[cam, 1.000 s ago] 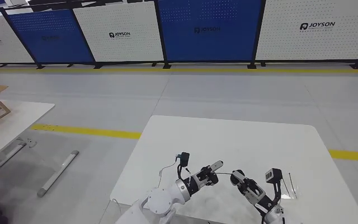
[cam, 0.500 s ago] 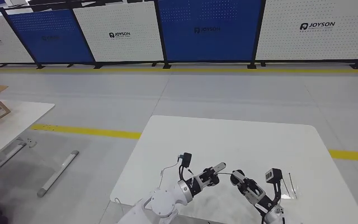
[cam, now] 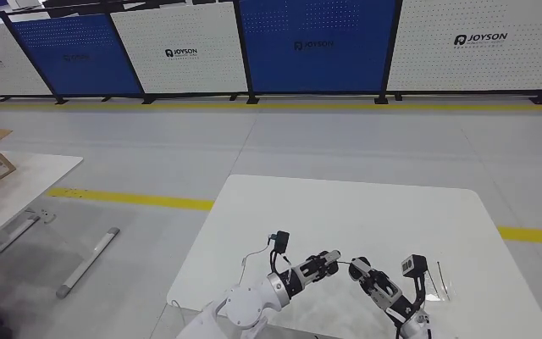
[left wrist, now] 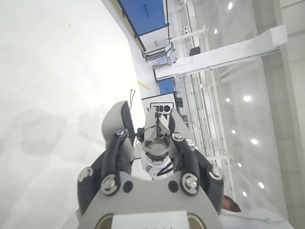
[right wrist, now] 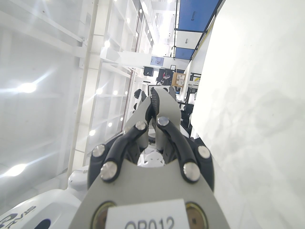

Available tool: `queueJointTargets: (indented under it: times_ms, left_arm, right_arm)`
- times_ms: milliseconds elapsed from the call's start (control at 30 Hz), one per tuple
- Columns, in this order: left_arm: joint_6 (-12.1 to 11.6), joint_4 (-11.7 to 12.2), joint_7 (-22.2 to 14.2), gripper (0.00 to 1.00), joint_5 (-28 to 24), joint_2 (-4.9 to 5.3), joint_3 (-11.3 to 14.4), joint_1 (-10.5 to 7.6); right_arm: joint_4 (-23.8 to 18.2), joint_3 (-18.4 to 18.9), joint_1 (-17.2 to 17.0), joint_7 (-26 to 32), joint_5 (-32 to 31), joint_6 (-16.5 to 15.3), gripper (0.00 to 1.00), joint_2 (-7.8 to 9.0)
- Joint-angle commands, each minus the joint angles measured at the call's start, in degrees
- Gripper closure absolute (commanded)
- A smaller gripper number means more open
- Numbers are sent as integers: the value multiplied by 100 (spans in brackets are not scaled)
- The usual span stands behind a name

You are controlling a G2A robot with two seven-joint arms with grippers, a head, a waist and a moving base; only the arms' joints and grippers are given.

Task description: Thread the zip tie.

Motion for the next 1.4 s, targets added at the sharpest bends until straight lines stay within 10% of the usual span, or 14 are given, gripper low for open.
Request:
queueJointTargets:
  times_ms: [0,300,533,967,1367]
  left_arm:
    - [-11,-6,-31,91,12,4,10,20]
    - [-20,-24,-57,100,-41,21,-31,40]
    - [-45,-66,-93,67,-29,32,-24,68]
    - [-53,-89,-68,100,-10,49,-24,99]
    - [-82,-105,-23,100,29,58,-6,109]
  right_arm:
    - [0,0,0,0,0,0,100,0]
    - [0,0,0,0,0,0,100,0]
    - [0,0,0,0,0,0,100,0]
    - [0,0,0,0,0,0,100,0]
    - [0,0,0,0,0,0,100,0]
